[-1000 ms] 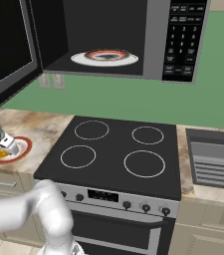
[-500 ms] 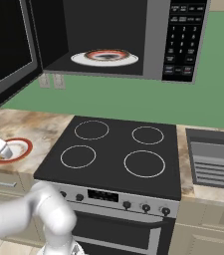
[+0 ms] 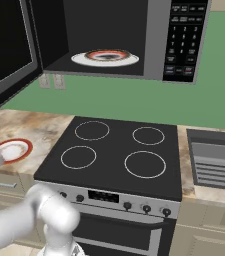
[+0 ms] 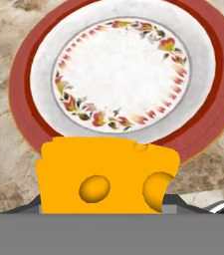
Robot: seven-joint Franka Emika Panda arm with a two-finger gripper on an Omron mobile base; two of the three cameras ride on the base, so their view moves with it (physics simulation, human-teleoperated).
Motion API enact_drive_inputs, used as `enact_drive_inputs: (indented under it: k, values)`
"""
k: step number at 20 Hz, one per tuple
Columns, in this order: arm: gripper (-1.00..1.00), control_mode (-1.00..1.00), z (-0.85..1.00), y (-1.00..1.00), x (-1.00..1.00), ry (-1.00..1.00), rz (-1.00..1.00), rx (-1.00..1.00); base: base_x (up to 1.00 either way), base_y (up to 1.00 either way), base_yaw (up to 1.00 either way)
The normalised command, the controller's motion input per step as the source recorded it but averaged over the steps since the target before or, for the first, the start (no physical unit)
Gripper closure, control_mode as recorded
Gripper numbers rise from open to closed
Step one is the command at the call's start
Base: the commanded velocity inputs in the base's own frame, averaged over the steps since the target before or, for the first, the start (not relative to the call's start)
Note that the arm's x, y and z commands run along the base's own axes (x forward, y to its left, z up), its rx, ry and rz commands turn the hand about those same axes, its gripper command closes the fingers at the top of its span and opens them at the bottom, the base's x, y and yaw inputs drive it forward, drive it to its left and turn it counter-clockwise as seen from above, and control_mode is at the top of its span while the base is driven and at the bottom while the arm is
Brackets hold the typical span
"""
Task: Pick the cheese from the counter and place it in the microwave. Then turn on the microwave.
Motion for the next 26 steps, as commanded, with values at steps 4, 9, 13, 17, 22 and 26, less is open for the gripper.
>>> enact_drive_inputs:
  k: [4,9,13,17,22,26]
  values:
    - [1.0,-1.0,0.06,0.0,-0.54,-0.07,0.0,0.0,0.0,0.0,0.0]
    - [1.0,-1.0,0.06,0.0,-0.55,-0.08,0.0,0.0,0.0,0.0,0.0]
    - [1.0,-1.0,0.06,0.0,-0.56,-0.09,0.0,0.0,0.0,0.0,0.0]
    - [1.0,-1.0,0.08,-0.02,-0.55,-0.08,0.0,0.0,0.0,0.0,0.0]
    - [1.0,-1.0,0.12,-0.06,-0.48,-0.04,0.0,0.0,0.0,0.0,0.0]
    - [1.0,-1.0,0.21,-0.12,-0.36,0.0,-0.03,0.0,0.0,0.0,0.0]
